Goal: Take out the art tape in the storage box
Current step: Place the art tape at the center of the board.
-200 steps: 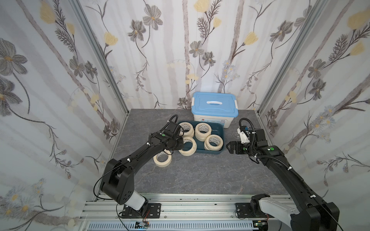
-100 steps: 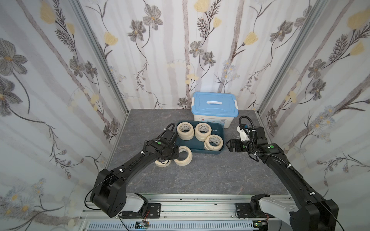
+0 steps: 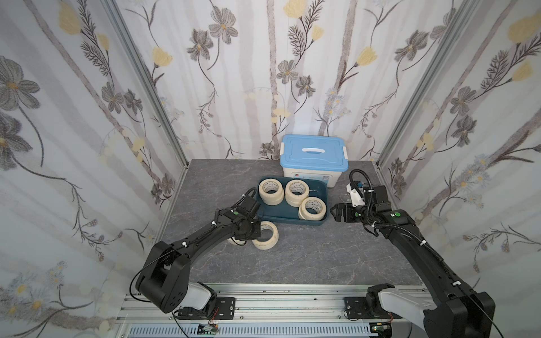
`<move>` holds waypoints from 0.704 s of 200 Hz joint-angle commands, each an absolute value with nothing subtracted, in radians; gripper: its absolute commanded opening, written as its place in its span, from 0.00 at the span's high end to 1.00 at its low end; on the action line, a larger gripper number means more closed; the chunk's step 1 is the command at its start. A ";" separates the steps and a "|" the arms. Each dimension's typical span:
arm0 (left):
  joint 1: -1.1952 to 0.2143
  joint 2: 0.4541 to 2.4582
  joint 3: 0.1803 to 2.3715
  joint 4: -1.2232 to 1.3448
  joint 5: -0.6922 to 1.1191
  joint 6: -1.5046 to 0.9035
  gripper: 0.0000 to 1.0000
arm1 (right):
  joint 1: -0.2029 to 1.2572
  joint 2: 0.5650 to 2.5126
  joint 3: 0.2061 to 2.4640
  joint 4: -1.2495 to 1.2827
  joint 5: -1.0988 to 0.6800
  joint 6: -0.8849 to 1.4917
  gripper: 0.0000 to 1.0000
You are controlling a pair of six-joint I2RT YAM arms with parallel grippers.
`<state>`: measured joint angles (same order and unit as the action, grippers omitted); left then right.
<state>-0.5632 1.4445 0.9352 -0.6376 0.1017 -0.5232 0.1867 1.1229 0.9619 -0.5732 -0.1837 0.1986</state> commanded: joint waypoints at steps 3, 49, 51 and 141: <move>-0.563 1.468 0.929 -0.582 0.067 -0.544 0.97 | 0.188 1.116 0.959 -0.561 -0.185 0.202 0.00; -0.565 1.533 0.933 -0.528 0.043 -0.561 0.97 | 0.188 1.113 0.953 -0.561 -0.189 0.204 0.00; -0.565 1.534 0.935 -0.528 0.039 -0.560 0.97 | 0.188 1.112 0.953 -0.561 -0.188 0.204 0.00; -0.563 1.643 1.004 -0.504 -0.002 -0.553 0.97 | 0.188 1.089 0.942 -0.561 -0.176 0.201 0.00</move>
